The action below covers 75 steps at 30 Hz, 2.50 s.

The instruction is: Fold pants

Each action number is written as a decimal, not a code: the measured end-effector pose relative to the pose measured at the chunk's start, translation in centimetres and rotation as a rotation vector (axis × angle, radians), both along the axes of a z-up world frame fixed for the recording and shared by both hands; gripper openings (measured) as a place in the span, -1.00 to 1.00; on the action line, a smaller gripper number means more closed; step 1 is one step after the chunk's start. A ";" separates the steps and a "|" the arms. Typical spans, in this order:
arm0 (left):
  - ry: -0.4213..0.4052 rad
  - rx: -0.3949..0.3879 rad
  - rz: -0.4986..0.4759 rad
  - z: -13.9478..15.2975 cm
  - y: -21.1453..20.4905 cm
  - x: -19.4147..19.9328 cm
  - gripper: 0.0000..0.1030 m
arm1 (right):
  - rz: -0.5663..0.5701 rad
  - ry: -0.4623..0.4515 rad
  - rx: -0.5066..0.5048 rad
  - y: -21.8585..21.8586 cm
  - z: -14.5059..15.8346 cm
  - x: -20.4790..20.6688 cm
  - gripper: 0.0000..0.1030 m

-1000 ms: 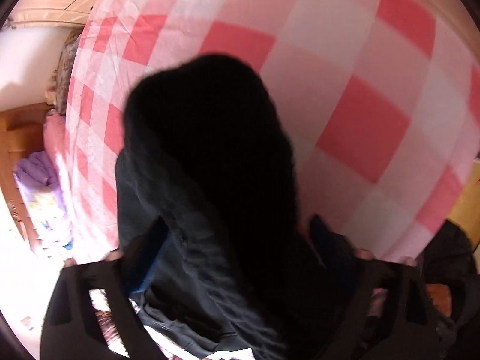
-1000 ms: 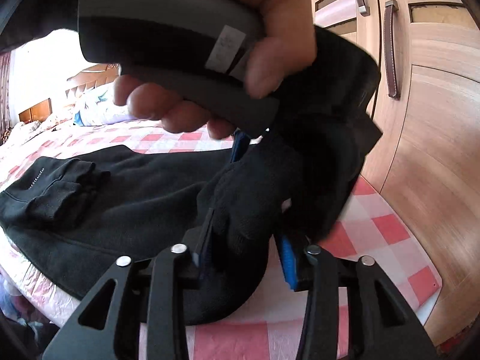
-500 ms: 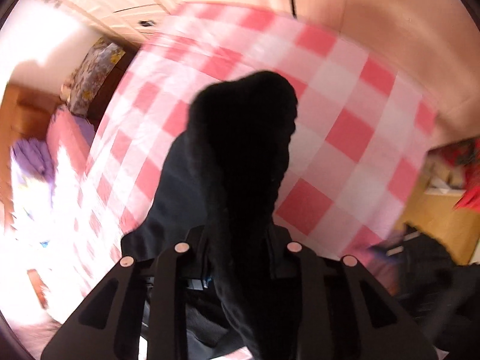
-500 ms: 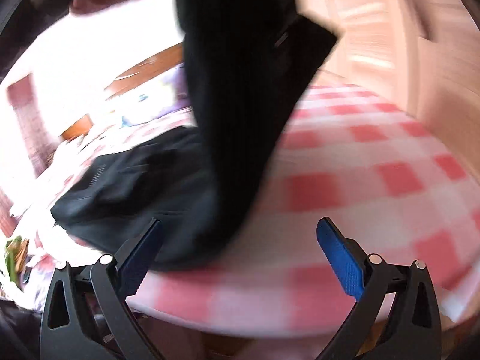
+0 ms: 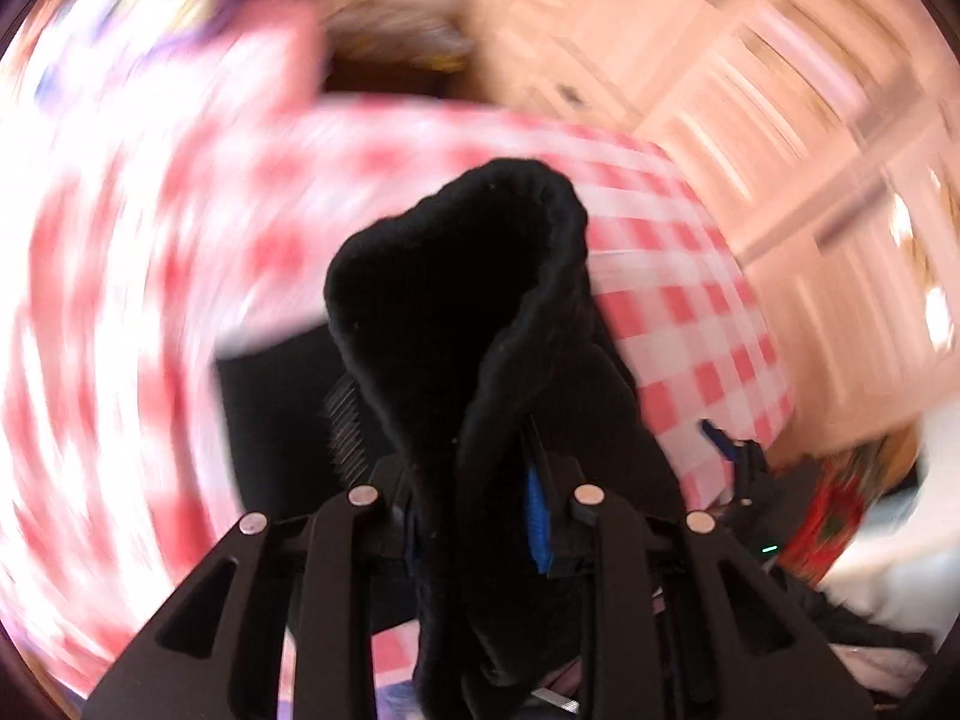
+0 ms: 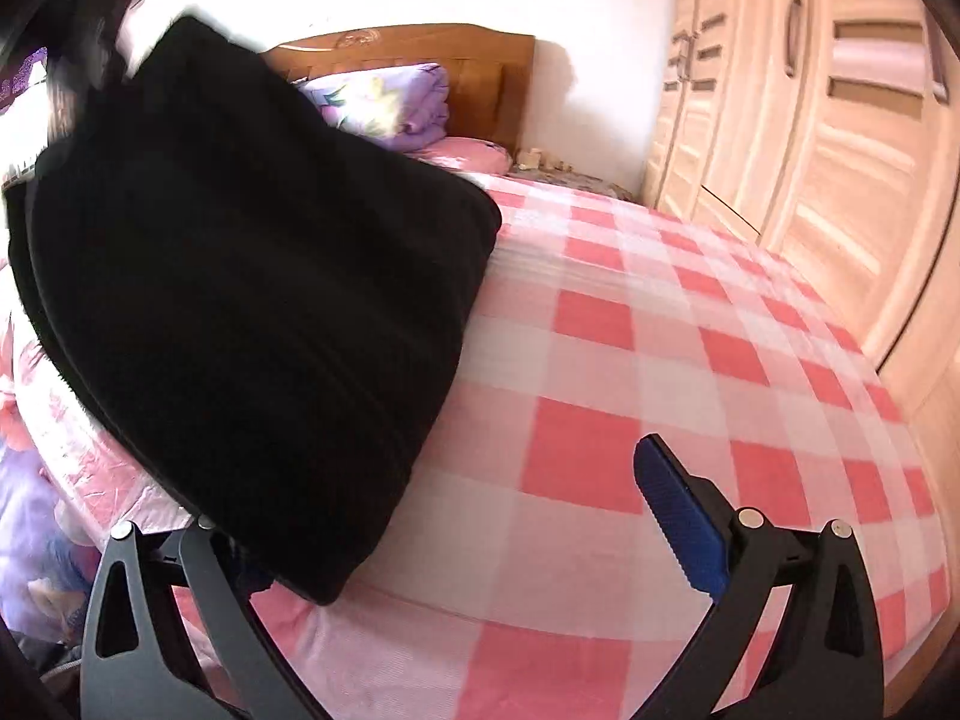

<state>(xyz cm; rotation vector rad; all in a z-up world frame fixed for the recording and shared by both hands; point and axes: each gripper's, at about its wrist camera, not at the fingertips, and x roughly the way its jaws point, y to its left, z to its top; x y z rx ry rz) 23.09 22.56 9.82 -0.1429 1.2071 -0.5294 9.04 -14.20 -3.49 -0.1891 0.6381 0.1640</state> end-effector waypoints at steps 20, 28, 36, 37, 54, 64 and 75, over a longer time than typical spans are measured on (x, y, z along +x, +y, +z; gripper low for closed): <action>-0.117 -0.273 0.187 -8.9 5.9 -3.8 0.19 | 0.011 0.040 -0.041 0.7 -1.1 -0.6 0.91; -0.074 -0.110 0.125 -10.5 4.2 -3.6 0.09 | 0.018 0.041 -0.029 0.8 -1.2 -0.7 0.91; -0.214 -0.104 0.124 -4.1 4.8 -5.4 -0.64 | 0.048 -0.041 -0.072 2.3 0.8 -1.5 0.91; -0.212 -0.098 0.130 -3.6 5.2 -5.0 -0.64 | 0.064 -0.043 -0.074 2.7 0.9 -1.5 0.91; -0.233 0.051 0.399 -6.4 9.3 -6.4 0.83 | 0.393 0.060 0.245 0.1 3.5 -3.3 0.91; -0.412 -0.063 0.187 -1.5 -1.5 -13.3 0.91 | 0.302 0.107 0.250 4.0 4.2 2.1 0.92; -0.394 -0.021 0.192 -7.8 -2.2 -12.8 0.74 | 0.395 0.166 0.379 1.6 5.3 5.9 0.92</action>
